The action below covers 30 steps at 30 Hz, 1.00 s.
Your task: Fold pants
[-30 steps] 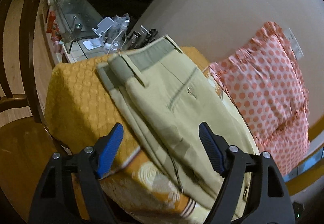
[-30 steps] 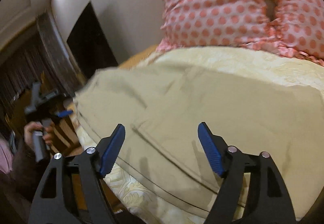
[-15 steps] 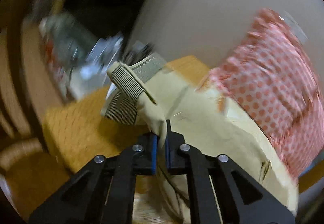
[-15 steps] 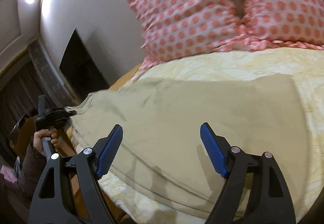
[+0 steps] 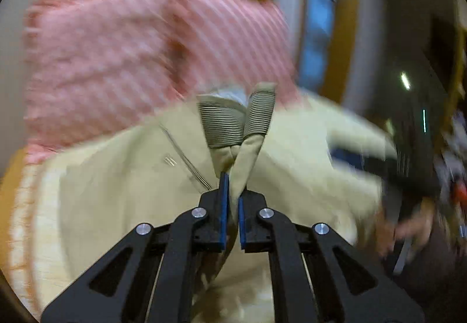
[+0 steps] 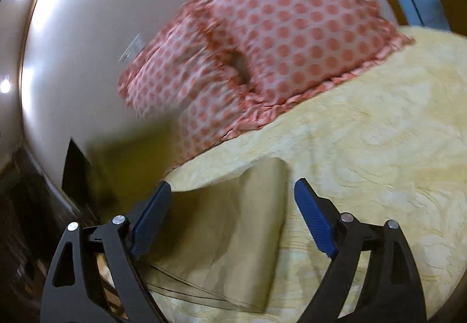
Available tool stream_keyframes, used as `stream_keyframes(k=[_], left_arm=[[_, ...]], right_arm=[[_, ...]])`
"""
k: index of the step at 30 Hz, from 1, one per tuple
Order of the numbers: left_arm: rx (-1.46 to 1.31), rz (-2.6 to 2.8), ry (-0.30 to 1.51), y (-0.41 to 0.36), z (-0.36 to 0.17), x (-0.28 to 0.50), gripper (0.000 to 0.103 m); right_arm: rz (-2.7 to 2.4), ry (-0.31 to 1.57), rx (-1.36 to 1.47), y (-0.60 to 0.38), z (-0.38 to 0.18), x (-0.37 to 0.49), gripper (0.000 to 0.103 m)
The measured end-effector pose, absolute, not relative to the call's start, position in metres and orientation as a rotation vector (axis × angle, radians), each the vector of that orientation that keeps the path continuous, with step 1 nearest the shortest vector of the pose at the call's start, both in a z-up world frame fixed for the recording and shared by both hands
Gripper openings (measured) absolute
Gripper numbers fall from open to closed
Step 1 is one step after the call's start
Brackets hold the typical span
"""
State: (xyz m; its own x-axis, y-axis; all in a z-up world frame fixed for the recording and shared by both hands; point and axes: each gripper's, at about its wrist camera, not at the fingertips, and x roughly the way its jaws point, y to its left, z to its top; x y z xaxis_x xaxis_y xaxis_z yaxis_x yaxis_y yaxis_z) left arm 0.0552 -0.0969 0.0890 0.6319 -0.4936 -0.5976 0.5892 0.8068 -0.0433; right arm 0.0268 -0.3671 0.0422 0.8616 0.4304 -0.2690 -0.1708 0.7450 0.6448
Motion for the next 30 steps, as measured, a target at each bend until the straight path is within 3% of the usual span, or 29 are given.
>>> stream_keyframes(k=[3,5,8,9,10,14,17,23,26,27,29,30], left_arm=[[0.249,-0.689,0.766,-0.124,0.043,0.047,0.009],[0.246,-0.704,0.760,-0.115,0.044,0.032,0.016],[0.104,-0.734,0.699,-0.077,0.077,0.023,0.043],[0.068,-0.696,0.672,-0.064,0.090,0.027,0.062],[0.027,-0.627,0.646,-0.041,0.101,0.034,0.072],[-0.126,-0.354,0.746,0.048,0.093,0.087,0.072],[-0.214,-0.260,0.856,0.091,0.068,0.119,0.070],[-0.290,-0.400,1.003,0.090,0.037,0.146,0.070],[-0.289,-0.421,1.009,0.081,0.035,0.157,0.075],[-0.294,-0.429,1.018,0.080,0.034,0.158,0.073],[-0.292,-0.429,1.023,0.075,0.036,0.162,0.046],[-0.298,-0.445,1.033,0.070,0.035,0.165,0.021]], right_arm=[[0.363,0.507,0.736,-0.376,0.028,0.041,0.089],[0.390,0.572,0.743,-0.372,0.022,0.053,0.089],[0.397,0.681,0.668,-0.355,0.018,0.076,0.089],[0.398,0.711,0.640,-0.348,0.016,0.083,0.088],[0.393,0.747,0.609,-0.341,0.014,0.092,0.087],[0.348,0.806,0.523,-0.327,0.008,0.113,0.083],[0.342,0.829,0.476,-0.320,0.009,0.125,0.066],[0.358,0.829,0.430,-0.318,0.008,0.127,0.053],[0.367,0.818,0.398,-0.316,0.007,0.124,0.030],[0.403,0.814,0.398,-0.315,0.008,0.124,0.013],[0.456,0.808,0.386,-0.311,0.012,0.121,0.011],[0.466,0.801,0.378,-0.311,0.015,0.120,0.011]])
